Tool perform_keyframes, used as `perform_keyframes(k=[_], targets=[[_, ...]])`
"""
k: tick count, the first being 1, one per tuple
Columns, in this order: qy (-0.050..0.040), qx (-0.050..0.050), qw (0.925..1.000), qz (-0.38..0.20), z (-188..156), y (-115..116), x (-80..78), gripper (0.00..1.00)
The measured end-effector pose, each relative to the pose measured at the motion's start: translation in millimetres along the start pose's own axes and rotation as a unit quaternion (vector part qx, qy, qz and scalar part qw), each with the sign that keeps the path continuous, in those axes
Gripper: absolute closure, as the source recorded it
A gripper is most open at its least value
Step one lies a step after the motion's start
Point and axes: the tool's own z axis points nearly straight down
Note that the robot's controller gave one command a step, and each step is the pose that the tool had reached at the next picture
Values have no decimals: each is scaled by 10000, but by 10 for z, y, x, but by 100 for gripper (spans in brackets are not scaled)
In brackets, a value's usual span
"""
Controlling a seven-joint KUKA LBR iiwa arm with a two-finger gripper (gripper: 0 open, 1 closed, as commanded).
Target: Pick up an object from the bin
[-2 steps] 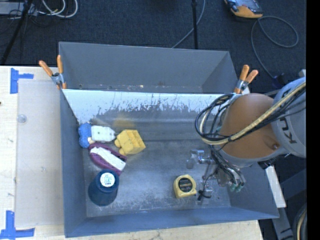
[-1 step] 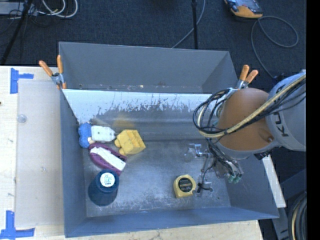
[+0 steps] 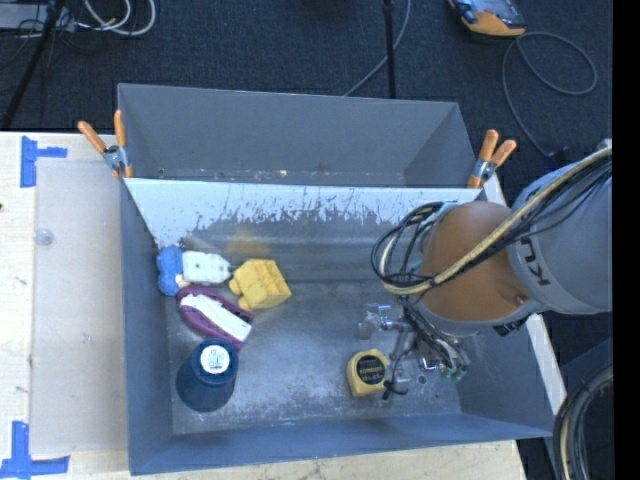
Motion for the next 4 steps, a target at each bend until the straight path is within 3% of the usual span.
perform_keyframes(k=[1, 4], targets=[[5, -1, 9996, -288, 224, 14, 32, 100], [33, -5, 9996, -295, 110, 20, 49, 100]])
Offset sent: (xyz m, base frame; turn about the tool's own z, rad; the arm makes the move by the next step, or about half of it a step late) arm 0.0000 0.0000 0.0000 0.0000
